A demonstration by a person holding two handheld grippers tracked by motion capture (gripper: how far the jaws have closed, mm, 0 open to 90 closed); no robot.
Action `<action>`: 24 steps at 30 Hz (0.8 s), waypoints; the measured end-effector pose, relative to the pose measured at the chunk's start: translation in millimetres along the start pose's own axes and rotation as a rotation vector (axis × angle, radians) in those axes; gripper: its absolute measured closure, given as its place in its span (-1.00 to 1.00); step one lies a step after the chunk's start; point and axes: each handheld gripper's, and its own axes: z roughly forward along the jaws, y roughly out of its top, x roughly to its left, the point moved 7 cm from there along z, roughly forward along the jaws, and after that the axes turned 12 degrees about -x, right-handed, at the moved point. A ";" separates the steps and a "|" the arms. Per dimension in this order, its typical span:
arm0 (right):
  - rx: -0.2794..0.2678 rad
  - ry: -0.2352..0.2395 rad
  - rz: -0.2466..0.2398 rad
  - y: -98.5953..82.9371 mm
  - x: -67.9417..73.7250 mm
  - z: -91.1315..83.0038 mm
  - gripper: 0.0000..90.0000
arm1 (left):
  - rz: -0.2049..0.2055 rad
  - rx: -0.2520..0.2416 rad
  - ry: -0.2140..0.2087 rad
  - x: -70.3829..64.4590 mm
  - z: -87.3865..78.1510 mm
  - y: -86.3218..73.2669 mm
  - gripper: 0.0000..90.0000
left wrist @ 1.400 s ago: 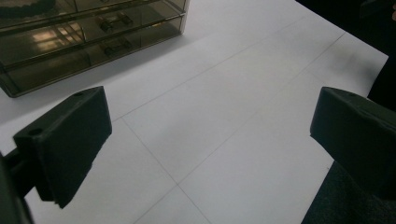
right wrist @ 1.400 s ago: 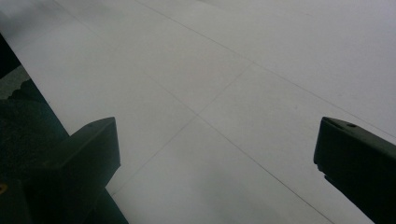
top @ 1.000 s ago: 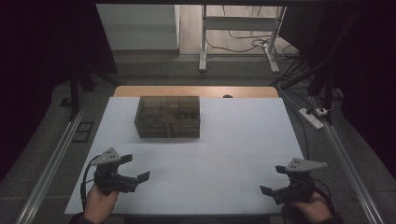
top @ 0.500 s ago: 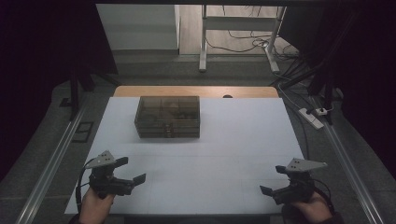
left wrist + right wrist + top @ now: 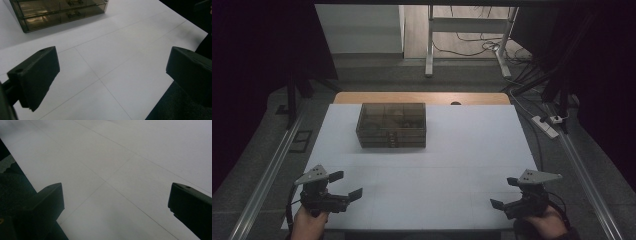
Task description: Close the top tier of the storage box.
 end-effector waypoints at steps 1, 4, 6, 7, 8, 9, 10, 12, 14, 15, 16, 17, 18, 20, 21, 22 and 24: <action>0.000 0.000 0.000 0.0 0.0 0.0 -0.99 | 0.000 0.001 0.001 0.2 -0.8 -0.4 -1.00; 0.000 0.000 0.000 0.0 0.0 0.0 -0.99 | -0.001 0.003 0.003 0.7 -2.7 -1.8 -1.00; -0.001 0.000 -0.002 0.0 -0.1 0.0 -0.99 | 0.000 0.005 0.006 1.2 -3.7 -2.7 -1.00; -0.001 0.000 -0.001 0.0 -0.1 0.0 -0.99 | 0.001 0.005 0.008 1.4 -4.2 -3.1 -1.00; 0.000 0.000 0.000 0.0 0.0 0.0 -0.99 | 0.002 0.006 0.009 1.6 -4.6 -3.7 -1.00; -0.001 0.000 0.000 0.0 0.0 -0.1 -0.99 | 0.002 0.007 0.012 1.8 -5.0 -4.3 -1.00; -0.001 0.000 0.001 0.0 -0.1 -0.1 -0.99 | 0.004 0.011 0.014 2.1 -5.5 -4.9 -1.00; -0.001 0.000 0.001 0.0 -0.1 0.0 -0.99 | 0.005 0.016 0.018 2.7 -6.6 -6.4 -1.00; -0.001 -0.001 0.000 0.0 0.0 0.0 -0.99 | 0.004 0.019 0.021 3.2 -7.9 -7.6 -1.00; 0.000 -0.001 0.000 0.0 -0.1 0.0 -0.99 | 0.004 0.021 0.025 3.6 -8.7 -8.4 -1.00; -0.002 -0.001 0.001 0.0 0.0 0.1 -0.99 | 0.006 0.024 0.029 3.9 -9.6 -9.2 -1.00; 0.000 -0.002 0.000 0.0 -0.1 0.1 -0.99 | 0.007 0.026 0.034 4.4 -10.3 -10.1 -1.00; 0.000 -0.002 -0.001 0.0 -0.2 0.2 -0.99 | 0.008 0.029 0.038 4.7 -11.2 -10.9 -1.00; -0.001 -0.003 -0.001 0.0 -0.1 0.3 -0.99 | 0.006 0.032 0.043 5.2 -12.8 -12.5 -1.00; 0.001 -0.003 -0.001 -0.1 -0.2 0.2 -0.99 | 0.007 0.034 0.046 5.6 -13.6 -13.2 -1.00; 0.000 -0.003 0.000 0.0 -0.2 0.1 -0.99 | 0.008 0.037 0.050 5.9 -14.6 -13.9 -1.00; -0.001 -0.002 0.002 0.0 -0.2 0.3 -0.99 | 0.010 0.038 0.058 6.7 -16.5 -15.2 -1.00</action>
